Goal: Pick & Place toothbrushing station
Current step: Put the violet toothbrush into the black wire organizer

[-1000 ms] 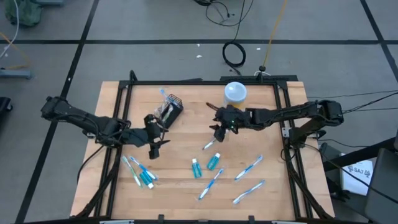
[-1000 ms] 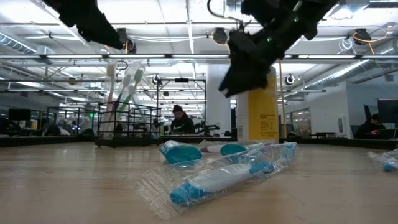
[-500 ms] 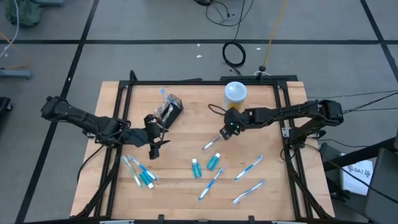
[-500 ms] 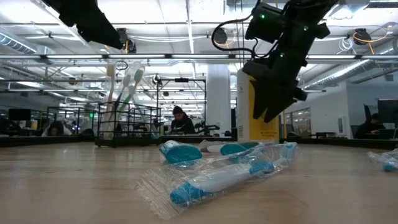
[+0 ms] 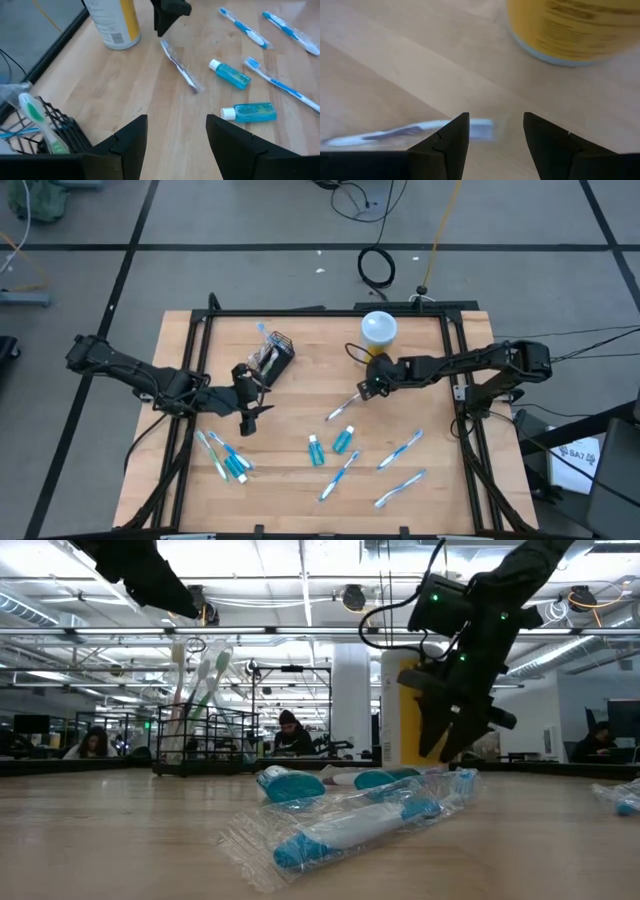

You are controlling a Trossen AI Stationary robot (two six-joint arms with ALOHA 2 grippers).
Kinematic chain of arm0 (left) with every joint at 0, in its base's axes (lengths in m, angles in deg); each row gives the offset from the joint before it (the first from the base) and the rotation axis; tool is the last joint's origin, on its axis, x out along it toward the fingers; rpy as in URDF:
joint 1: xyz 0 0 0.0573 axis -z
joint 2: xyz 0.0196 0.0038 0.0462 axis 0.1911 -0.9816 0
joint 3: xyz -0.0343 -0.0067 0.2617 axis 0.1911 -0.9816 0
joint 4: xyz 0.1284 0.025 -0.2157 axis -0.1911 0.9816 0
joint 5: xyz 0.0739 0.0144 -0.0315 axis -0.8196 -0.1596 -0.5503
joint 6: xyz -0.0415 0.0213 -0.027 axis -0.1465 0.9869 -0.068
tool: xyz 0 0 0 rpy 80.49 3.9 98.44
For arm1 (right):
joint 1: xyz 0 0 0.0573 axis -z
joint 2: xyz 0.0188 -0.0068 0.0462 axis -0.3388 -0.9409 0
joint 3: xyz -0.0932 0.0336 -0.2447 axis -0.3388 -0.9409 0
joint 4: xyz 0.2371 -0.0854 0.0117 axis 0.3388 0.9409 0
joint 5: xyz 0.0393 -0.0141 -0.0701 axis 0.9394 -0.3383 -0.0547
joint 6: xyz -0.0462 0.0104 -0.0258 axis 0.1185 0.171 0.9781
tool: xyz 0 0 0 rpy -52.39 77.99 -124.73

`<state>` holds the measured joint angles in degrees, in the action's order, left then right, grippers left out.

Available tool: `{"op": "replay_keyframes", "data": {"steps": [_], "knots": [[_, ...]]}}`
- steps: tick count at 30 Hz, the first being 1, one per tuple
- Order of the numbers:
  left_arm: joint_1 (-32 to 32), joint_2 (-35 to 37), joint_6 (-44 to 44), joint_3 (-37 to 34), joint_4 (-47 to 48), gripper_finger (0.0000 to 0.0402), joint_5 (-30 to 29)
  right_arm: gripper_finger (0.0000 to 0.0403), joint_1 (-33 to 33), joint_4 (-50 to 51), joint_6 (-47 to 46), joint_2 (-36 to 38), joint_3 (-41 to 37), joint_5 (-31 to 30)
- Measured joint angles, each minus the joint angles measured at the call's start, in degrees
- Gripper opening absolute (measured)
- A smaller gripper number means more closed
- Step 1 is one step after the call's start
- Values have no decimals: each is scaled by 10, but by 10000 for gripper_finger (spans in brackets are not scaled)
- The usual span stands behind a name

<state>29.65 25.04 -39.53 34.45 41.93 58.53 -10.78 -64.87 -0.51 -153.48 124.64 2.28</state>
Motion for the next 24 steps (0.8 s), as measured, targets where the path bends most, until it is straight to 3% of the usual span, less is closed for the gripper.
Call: {"op": "replay_keyframes", "data": {"steps": [13, 24], "knots": [[0, 0, 45, 0, -40, 208, -18, 164, -39, -81, -123, 1, -82, -51], [0, 0, 68, 0, -63, 209, -18, 123, -65, -289, -121, 0, -151, -98]]}}
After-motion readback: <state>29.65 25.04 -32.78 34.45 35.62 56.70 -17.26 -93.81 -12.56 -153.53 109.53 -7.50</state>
